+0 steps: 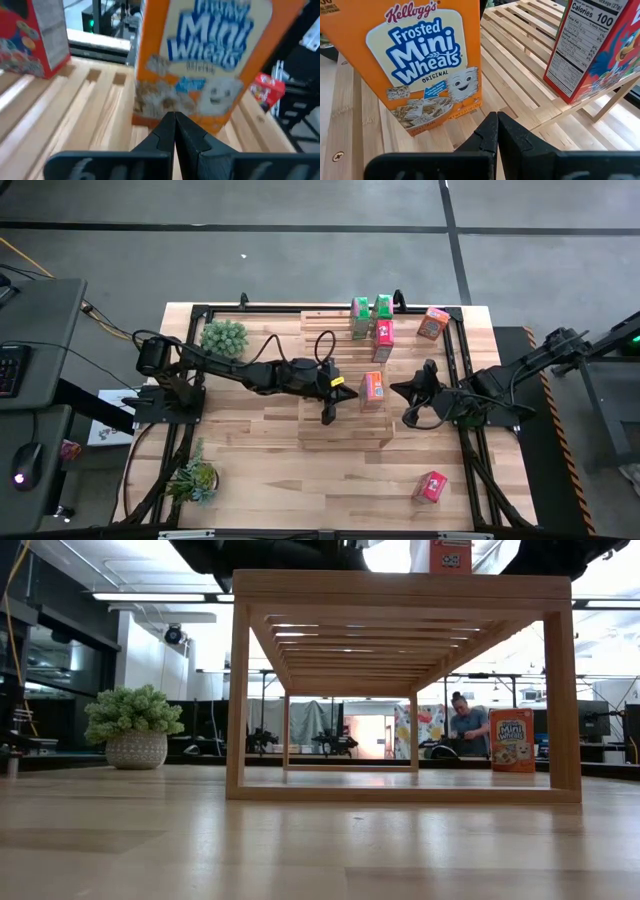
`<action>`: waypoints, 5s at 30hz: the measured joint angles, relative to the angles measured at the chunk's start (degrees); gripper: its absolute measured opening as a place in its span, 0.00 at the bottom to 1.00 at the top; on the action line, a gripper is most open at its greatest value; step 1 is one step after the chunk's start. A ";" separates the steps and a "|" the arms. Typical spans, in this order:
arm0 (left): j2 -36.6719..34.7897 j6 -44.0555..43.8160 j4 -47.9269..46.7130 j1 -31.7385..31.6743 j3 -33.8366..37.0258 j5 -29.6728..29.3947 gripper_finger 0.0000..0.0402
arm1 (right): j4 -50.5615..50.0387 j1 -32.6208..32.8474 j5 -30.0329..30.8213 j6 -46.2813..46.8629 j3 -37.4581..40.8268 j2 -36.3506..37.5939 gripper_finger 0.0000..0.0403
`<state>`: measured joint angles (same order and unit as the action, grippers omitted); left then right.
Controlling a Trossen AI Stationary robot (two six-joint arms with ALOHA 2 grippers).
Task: Stack cereal on shelf
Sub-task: Put the left orange cereal box on the shelf, then put the orange cereal box on the shelf aligned with the other orange cereal box
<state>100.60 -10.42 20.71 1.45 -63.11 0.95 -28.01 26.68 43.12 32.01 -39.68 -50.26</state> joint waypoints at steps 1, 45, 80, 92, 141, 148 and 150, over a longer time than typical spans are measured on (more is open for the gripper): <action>0.00 -0.21 0.73 -0.08 0.02 0.00 0.00 | 0.12 0.00 0.15 0.02 0.00 0.00 0.00; 1.86 -4.02 5.27 -1.24 0.00 2.80 0.00 | 6.03 0.00 1.70 -3.98 0.00 0.00 0.00; -50.69 5.74 19.95 -2.70 44.70 -12.50 0.00 | 6.03 0.00 1.90 -3.98 0.00 -0.02 0.00; -52.15 7.67 19.47 -2.66 45.09 -12.07 0.00 | 6.03 0.00 3.07 -3.78 0.00 -0.02 0.00; -52.13 10.08 19.91 -2.66 45.05 -12.06 0.00 | -29.57 -75.21 -15.77 -22.07 -18.75 -20.30 0.71; -52.13 9.62 19.90 -2.66 45.02 -12.04 0.00 | -25.15 -74.07 -14.60 -18.33 -17.57 -24.64 0.71; -52.13 9.60 19.91 -2.66 45.01 -12.04 0.00 | -24.01 -74.05 -13.46 -17.39 -17.57 -26.04 0.71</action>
<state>48.47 -0.81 40.62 -1.21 -18.10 -11.09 -52.02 -47.37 29.65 14.62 -57.25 -76.30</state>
